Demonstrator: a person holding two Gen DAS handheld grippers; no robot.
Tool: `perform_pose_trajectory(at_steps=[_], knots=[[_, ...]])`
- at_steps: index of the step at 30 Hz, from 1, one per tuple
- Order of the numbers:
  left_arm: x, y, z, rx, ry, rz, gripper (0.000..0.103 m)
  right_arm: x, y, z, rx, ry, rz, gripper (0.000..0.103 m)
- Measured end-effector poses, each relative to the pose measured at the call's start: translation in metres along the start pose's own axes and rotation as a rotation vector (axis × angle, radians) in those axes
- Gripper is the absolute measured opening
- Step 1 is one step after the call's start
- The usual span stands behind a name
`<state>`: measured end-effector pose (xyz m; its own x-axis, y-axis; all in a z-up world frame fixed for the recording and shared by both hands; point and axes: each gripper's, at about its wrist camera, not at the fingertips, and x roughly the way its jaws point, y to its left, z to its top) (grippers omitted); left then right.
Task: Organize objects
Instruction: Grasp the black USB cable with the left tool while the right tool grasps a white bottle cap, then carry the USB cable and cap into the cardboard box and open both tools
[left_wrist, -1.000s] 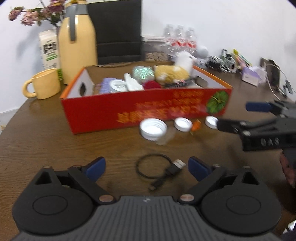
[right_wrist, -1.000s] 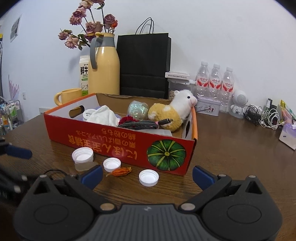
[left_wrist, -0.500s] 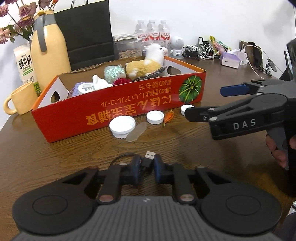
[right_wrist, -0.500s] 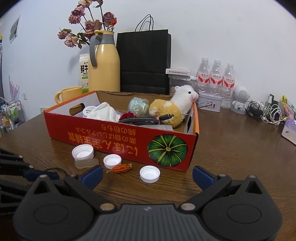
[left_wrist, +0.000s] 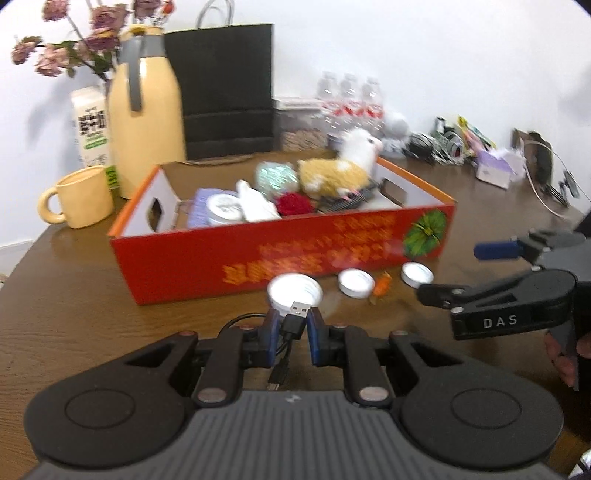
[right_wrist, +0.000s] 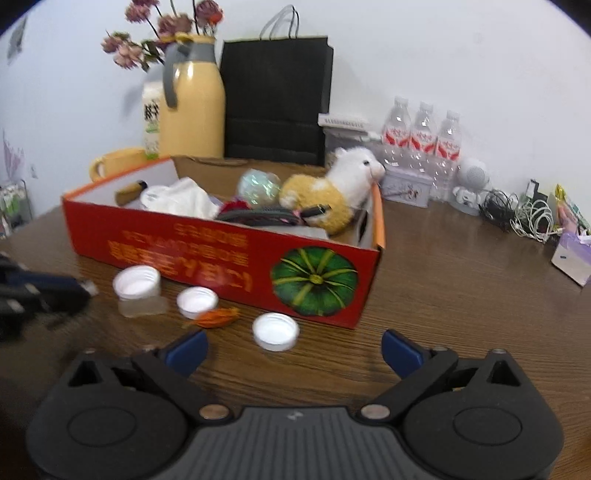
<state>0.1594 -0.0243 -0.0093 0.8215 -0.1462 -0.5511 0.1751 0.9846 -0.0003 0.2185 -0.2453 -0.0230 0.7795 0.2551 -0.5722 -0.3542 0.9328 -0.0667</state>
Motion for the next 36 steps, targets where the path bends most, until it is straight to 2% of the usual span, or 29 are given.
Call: perform_pose_trajectory(at_steps=[3, 8, 12, 15, 16, 17, 18, 28, 36], knots=[[0.0, 0.009, 0.003, -0.025, -0.013, 0.022, 0.017, 0.008, -0.001, 0.003, -0.027, 0.019, 0.004, 0.081], [-0.001, 0.018, 0.005, -0.061, -0.022, 0.038, 0.017, 0.018, -0.001, 0.007, -0.036, 0.042, 0.029, 0.058], [-0.001, 0.022, 0.005, -0.068, -0.024, 0.038, 0.017, 0.019, 0.0, 0.007, -0.031, 0.046, 0.045, 0.057], [-0.001, 0.023, 0.005, -0.074, -0.027, 0.038, 0.017, 0.019, -0.002, 0.007, -0.021, 0.046, 0.058, 0.05], [-0.001, 0.024, 0.005, -0.077, -0.03, 0.039, 0.017, 0.019, -0.003, 0.007, -0.016, 0.047, 0.071, 0.043], [-0.001, 0.024, 0.005, -0.08, -0.031, 0.04, 0.017, 0.019, -0.003, 0.007, -0.013, 0.046, 0.085, 0.03], [-0.001, 0.024, 0.005, -0.083, -0.032, 0.039, 0.017, 0.018, -0.003, 0.007, -0.014, 0.043, 0.099, 0.028], [-0.006, 0.028, 0.009, -0.112, -0.062, 0.042, 0.017, -0.01, 0.015, 0.009, -0.063, -0.073, 0.123, 0.027], [-0.011, 0.026, 0.043, -0.108, -0.171, 0.041, 0.017, -0.025, 0.026, 0.046, -0.071, -0.21, 0.125, 0.027]])
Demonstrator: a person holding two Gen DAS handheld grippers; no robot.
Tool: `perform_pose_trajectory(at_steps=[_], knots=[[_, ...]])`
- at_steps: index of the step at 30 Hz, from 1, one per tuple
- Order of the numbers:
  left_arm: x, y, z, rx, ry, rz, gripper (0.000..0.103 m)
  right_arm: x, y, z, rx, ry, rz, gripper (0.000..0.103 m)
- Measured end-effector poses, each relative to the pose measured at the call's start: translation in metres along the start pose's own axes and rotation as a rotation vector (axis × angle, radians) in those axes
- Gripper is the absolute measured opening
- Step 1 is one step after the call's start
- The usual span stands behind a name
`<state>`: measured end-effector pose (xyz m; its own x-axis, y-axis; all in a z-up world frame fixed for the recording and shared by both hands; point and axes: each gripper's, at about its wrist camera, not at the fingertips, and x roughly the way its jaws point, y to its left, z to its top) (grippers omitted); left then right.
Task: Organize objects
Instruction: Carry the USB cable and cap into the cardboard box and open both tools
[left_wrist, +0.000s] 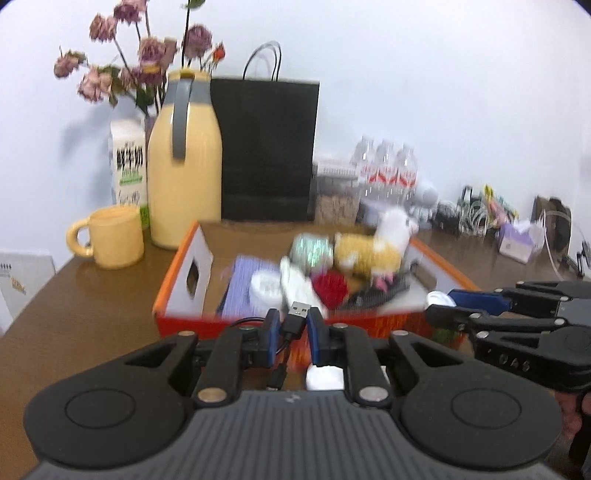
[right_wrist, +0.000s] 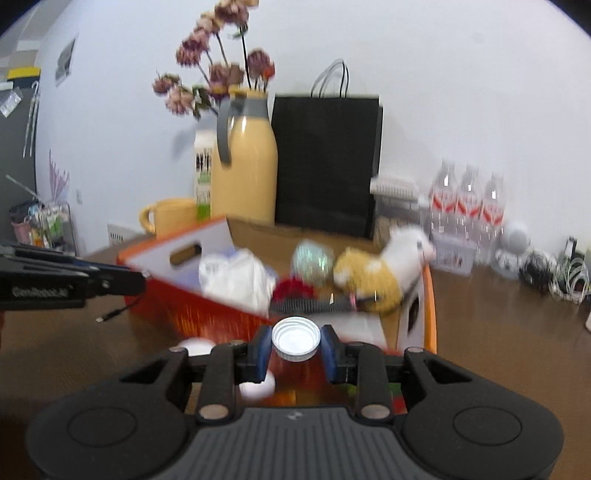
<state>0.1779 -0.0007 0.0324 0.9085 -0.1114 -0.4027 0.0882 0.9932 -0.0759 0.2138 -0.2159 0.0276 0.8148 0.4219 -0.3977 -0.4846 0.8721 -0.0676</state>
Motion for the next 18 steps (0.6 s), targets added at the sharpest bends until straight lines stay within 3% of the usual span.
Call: perform_pose_trajectory(at_steps=[10, 18], knots=[[0.036, 0.004, 0.045, -0.043, -0.077, 0.025, 0.017, 0.037, 0.0, 0.046, 0.009, -0.079, -0.031, 0.027], [0.081, 0.01, 0.053, -0.103, -0.077, 0.078, 0.017, 0.075, -0.012, 0.037, 0.082, -0.076, -0.06, 0.027]])
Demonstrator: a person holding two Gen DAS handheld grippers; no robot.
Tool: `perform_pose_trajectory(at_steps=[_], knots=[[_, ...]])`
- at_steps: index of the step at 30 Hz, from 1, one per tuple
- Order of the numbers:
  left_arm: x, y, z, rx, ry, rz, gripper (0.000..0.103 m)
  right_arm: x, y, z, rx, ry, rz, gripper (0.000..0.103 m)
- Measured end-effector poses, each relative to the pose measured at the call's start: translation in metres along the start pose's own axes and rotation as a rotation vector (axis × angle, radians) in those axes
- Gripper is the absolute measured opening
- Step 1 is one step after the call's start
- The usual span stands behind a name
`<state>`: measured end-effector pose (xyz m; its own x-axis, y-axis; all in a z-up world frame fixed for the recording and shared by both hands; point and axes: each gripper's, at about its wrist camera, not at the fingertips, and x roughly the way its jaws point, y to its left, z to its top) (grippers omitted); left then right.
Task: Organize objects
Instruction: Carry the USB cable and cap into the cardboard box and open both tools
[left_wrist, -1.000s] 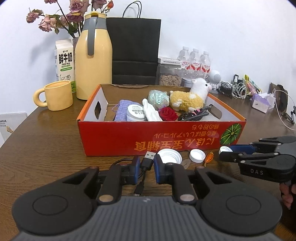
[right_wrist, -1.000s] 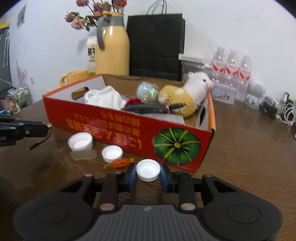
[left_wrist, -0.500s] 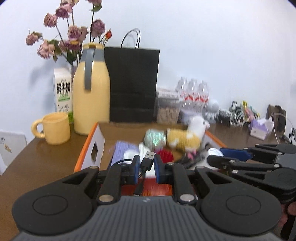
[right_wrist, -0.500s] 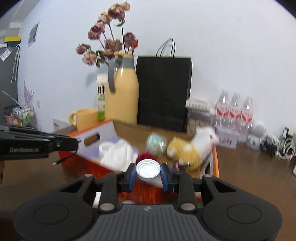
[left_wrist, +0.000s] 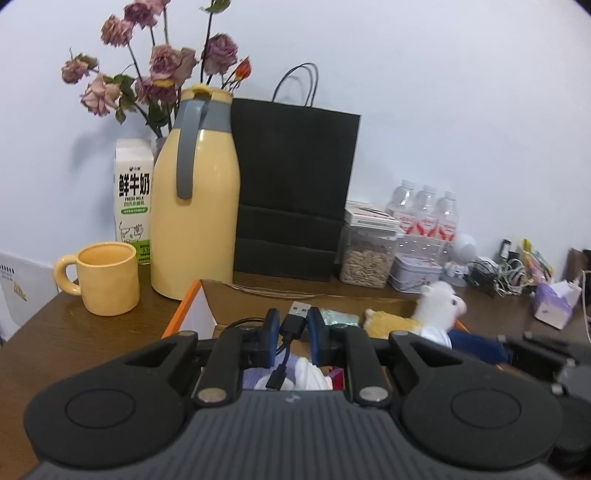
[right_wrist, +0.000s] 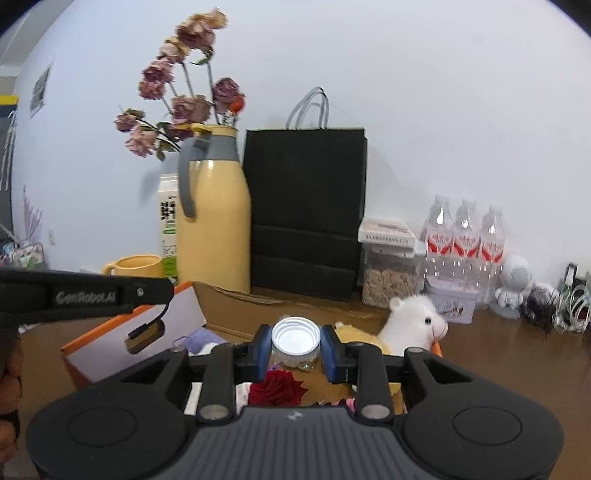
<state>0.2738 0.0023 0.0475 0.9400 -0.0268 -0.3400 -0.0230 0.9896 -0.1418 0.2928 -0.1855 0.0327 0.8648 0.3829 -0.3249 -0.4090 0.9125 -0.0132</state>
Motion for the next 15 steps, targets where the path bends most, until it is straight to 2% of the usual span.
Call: perform_pose_trajectory(at_steps=[5, 10, 15], knots=[[0.017, 0.005, -0.01, 0.006, 0.029, 0.006, 0.017, 0.015, -0.009, -0.013, 0.031, 0.047, 0.009, 0.027], [0.02, 0.006, -0.016, 0.018, 0.046, 0.001, 0.017, 0.014, -0.01, -0.015, 0.037, 0.049, 0.009, 0.027], [0.016, 0.005, -0.017, 0.021, 0.031, -0.01, 0.017, 0.013, -0.008, -0.016, 0.032, 0.056, 0.006, 0.027]])
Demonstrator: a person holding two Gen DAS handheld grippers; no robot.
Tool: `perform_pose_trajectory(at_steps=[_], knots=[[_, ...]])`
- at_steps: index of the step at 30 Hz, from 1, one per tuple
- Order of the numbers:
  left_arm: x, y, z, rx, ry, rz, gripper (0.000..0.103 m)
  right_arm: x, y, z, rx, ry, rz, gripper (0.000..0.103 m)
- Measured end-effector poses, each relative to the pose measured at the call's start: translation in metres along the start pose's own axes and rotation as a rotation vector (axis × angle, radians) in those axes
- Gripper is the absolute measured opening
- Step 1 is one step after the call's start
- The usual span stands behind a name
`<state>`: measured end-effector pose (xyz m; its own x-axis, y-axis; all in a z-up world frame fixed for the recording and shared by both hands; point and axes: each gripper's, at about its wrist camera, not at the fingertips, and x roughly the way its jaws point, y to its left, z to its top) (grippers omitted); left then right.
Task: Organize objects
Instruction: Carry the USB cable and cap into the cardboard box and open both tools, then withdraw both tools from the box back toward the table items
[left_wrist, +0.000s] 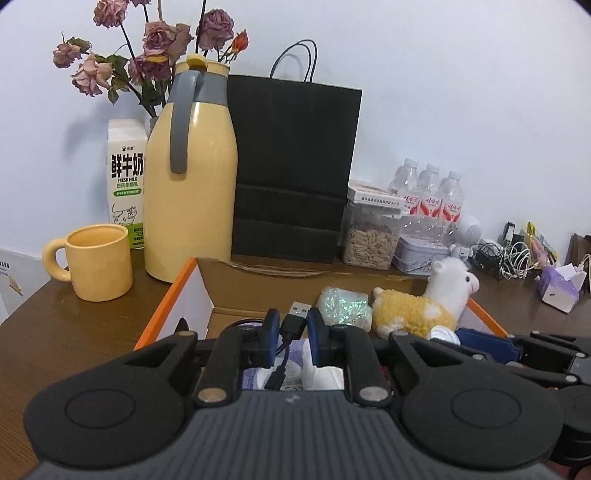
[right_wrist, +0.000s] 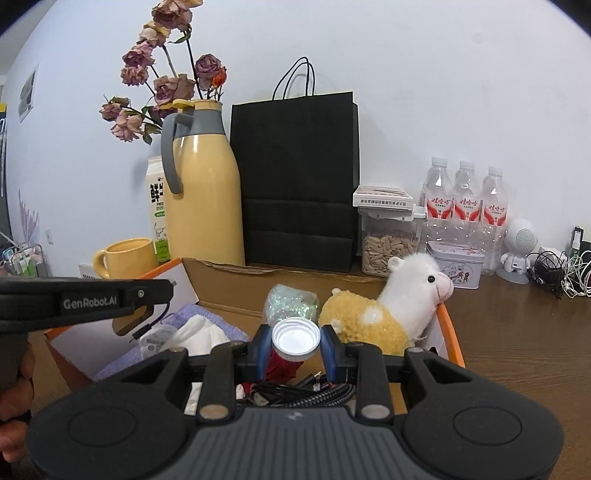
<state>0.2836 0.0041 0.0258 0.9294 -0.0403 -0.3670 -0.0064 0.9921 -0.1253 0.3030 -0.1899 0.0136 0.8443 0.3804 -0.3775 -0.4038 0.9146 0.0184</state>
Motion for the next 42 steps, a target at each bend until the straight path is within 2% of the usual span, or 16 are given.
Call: perform_pose_trajectory(at_steps=[2, 3, 4, 5, 6, 7, 8, 10, 21, 27, 42], knots=[[-0.003, 0.001, -0.001, -0.009, -0.022, 0.008, 0.02, 0.0, 0.0, 0.0, 0.004, 0.003, -0.014, 0.028], [-0.004, 0.002, -0.001, -0.012, -0.031, 0.013, 0.029, 0.0, 0.0, -0.001, 0.008, 0.006, -0.022, 0.031], [-0.005, 0.003, -0.001, -0.017, -0.037, 0.013, 0.038, -0.001, -0.001, -0.001, 0.012, 0.005, -0.028, 0.044], [-0.006, 0.004, -0.001, -0.021, -0.043, 0.016, 0.062, -0.001, -0.001, -0.001, 0.017, 0.0, -0.037, 0.067], [-0.007, 0.004, -0.002, -0.026, -0.056, 0.023, 0.083, -0.002, -0.001, -0.002, 0.02, -0.009, -0.05, 0.078], [-0.008, 0.004, -0.002, -0.028, -0.068, 0.031, 0.092, -0.003, -0.001, -0.002, 0.02, -0.022, -0.064, 0.093], [-0.01, 0.004, -0.002, -0.032, -0.084, 0.047, 0.103, -0.005, -0.002, -0.002, 0.02, -0.032, -0.074, 0.1], [-0.011, 0.005, -0.001, -0.044, -0.099, 0.061, 0.103, -0.004, -0.003, -0.002, 0.024, -0.034, -0.08, 0.103], [-0.007, 0.007, -0.003, -0.054, -0.063, 0.063, 0.103, -0.002, -0.004, -0.003, 0.026, -0.016, -0.094, 0.103], [-0.009, 0.006, -0.004, -0.056, -0.073, 0.052, 0.103, -0.005, -0.004, -0.004, 0.02, -0.022, -0.096, 0.103], [-0.048, 0.01, -0.021, -0.022, -0.091, 0.024, 0.103, -0.047, -0.001, -0.019, -0.027, -0.057, -0.108, 0.103]])
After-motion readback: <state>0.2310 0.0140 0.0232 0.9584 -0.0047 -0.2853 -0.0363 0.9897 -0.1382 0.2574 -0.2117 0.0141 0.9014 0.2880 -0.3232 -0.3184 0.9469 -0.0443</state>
